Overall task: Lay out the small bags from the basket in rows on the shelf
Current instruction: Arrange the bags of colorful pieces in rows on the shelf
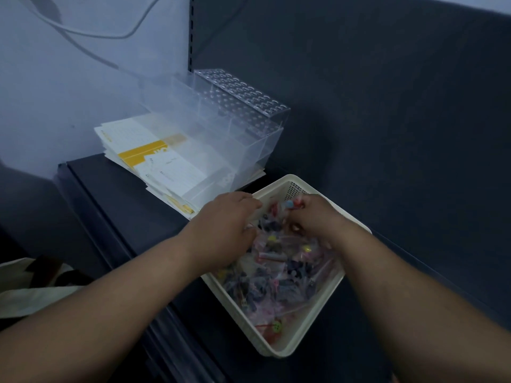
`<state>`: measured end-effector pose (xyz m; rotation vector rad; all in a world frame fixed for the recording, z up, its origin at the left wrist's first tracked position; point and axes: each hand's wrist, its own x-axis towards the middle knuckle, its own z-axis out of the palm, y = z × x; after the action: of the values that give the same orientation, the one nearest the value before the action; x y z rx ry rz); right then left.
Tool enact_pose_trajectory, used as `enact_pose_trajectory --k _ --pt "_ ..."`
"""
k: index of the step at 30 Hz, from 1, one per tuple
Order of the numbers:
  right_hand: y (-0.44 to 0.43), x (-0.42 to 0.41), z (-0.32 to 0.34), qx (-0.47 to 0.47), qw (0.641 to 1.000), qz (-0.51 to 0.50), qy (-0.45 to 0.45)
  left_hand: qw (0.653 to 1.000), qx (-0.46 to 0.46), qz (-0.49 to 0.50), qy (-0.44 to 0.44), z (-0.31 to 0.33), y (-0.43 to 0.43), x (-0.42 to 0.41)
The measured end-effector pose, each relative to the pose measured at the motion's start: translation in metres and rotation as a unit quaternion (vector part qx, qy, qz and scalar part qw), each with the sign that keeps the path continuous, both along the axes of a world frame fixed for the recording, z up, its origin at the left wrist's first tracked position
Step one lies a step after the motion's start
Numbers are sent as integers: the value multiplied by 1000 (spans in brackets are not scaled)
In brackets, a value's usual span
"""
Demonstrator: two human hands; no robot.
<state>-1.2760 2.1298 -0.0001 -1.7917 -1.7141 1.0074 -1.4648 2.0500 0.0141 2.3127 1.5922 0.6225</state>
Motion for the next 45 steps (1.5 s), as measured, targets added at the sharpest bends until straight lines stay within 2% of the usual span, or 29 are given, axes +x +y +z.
enact_pose_trajectory --k 2,4,8,10,13,15,19,22,25,29,32,37,42,45 --pt "-7 5 11 -46 989 -41 138 1000 9 7 -22 5 -1 3" --pt "-15 10 23 -81 967 -53 234 998 15 10 -56 11 -2 8" --pt "-32 19 41 -133 931 -24 339 984 -52 32 -169 23 -4 24" --pt "-45 23 49 -156 916 9 370 942 -163 45 -289 30 -6 33" --pt "-64 28 56 -177 900 49 395 824 -346 18 -448 39 -12 46" --pt "-76 32 59 -171 907 57 381 794 -369 1 -483 40 -16 54" --pt "-104 53 65 -165 897 66 404 810 -333 41 -482 44 -23 74" --pt "-125 75 68 -153 884 3 442 836 -315 50 -447 46 -27 92" --pt "-148 98 68 -113 897 -55 423 863 -287 50 -412 46 -35 116" --pt "-179 129 66 -44 904 -132 404 868 -295 27 -399 45 -56 152" --pt "-204 149 61 4 914 -162 371 856 -336 8 -394 43 -72 179" --pt "-246 176 56 110 908 -200 353 837 -400 -24 -372 39 -95 219" --pt "-284 190 41 191 915 -216 282 751 -514 -78 -406 45 -119 251" --pt "-303 197 33 200 922 -213 256 732 -521 -117 -423 40 -131 267"
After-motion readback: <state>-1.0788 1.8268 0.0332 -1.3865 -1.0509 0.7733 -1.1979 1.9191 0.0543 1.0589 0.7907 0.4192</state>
